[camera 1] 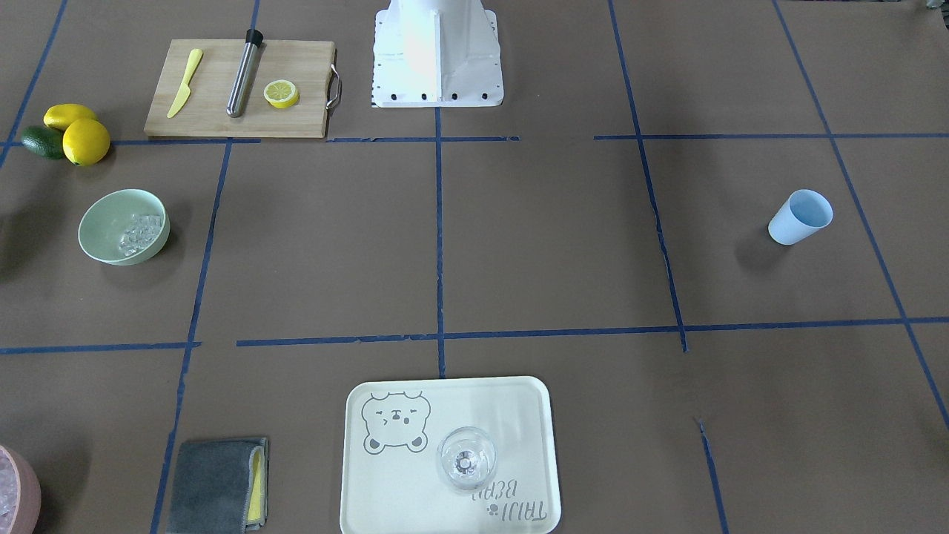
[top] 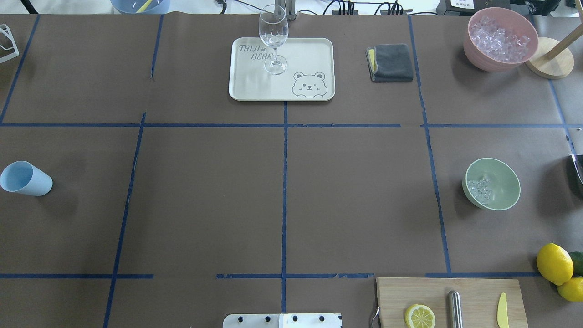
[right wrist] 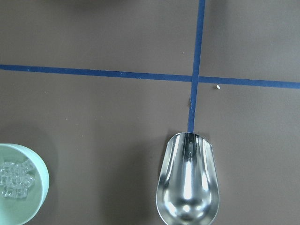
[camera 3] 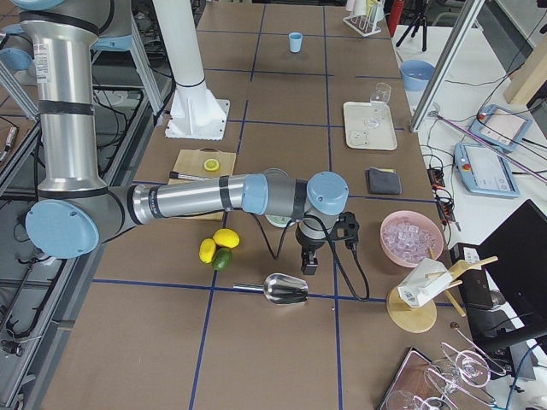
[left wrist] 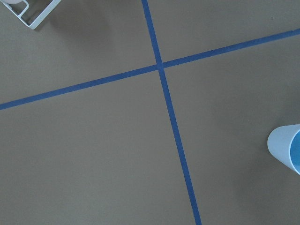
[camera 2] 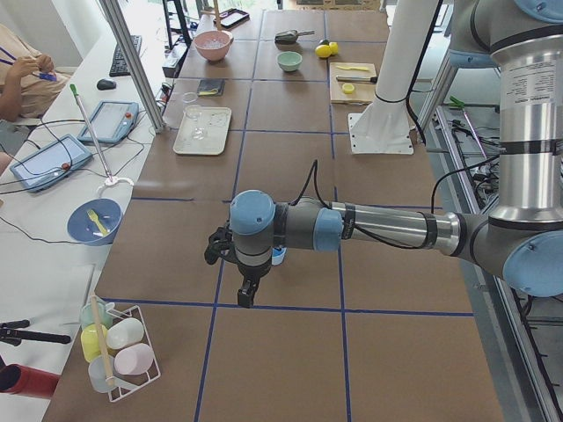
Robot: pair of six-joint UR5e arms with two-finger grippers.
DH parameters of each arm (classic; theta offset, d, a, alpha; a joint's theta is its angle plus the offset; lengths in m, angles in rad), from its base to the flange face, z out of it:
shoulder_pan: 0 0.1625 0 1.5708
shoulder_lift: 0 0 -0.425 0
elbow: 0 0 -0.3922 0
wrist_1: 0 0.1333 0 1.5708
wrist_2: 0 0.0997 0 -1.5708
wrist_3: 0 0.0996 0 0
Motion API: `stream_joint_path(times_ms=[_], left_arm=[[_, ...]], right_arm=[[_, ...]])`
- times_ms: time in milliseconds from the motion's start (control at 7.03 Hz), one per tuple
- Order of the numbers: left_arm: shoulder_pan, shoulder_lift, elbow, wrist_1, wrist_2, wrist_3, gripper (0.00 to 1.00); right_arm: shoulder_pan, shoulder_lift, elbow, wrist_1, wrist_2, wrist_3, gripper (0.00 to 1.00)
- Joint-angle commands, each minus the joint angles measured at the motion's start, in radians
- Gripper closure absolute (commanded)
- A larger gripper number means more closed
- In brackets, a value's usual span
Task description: Pour ice into bowl
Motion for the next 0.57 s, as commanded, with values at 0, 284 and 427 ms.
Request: stream_joint_path(times_ms=[0,284,427], left_arm=[[0.000,0.025,-0.014,-0.011,-0.005,0.001,0.00],[0.002,0.032,-0.008,-0.021,-0.005,0.001,0.00],[0.000,0.045,-0.016,-0.022,-0.006,0.001,0.00]], right_arm=[[0.000,0.003,0.003,0.035,-0.001,0.004,0.00],[0.000,-0.017,-0.007,0.063,-0.015,0.004,0.00],[-0.001,-0.018,-0.006,0.062,-0.013,0.012,0.00]])
